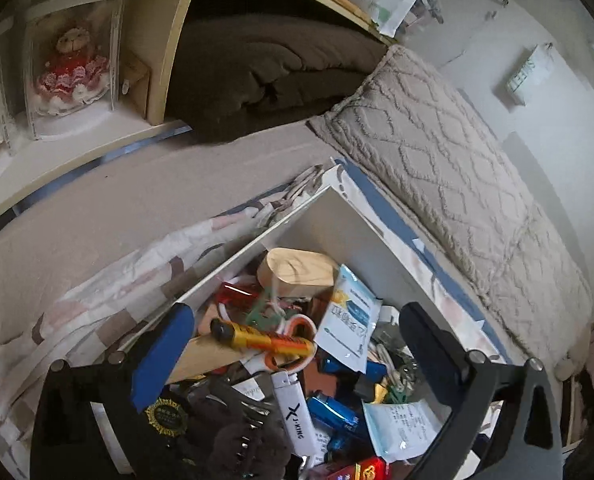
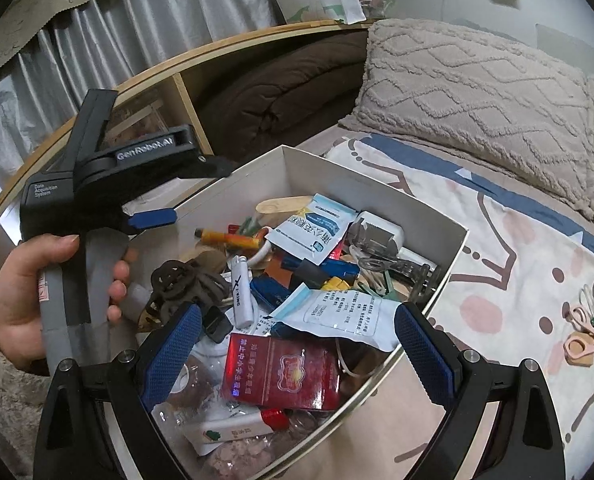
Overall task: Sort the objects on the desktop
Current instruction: 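Lower the lighter and packet into the white box and open both grippers, then lift both tools out of the white box and back away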
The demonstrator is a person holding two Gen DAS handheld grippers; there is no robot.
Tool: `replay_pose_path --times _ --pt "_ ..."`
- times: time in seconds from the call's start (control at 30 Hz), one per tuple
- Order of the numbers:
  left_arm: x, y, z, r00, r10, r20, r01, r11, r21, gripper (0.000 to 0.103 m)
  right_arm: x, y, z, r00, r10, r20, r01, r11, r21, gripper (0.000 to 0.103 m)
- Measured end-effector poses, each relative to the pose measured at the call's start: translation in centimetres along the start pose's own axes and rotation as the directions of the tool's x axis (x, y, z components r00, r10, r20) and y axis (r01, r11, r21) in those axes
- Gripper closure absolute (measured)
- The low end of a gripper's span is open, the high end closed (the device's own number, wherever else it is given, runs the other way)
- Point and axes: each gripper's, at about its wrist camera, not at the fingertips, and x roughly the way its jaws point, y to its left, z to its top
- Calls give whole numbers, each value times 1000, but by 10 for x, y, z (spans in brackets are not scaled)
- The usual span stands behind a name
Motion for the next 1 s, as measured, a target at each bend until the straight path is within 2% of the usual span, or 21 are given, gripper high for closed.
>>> replay_pose_path --times 0.27,0.57,1.0 --pt "-14 -8 -6 1000 23 12 -24 993 115 0 -4 0 -3 1000 -1 0 1 1000 9 6" --pt "-27 -6 -15 999 37 26 -41 984 174 0 -13 6 -4 1000 -11 9 11 1000 8 6" --pt "-63 -16 -37 991 55 123 -93 942 324 0 -40 8 -7 998 -56 42 54 998 35 6"
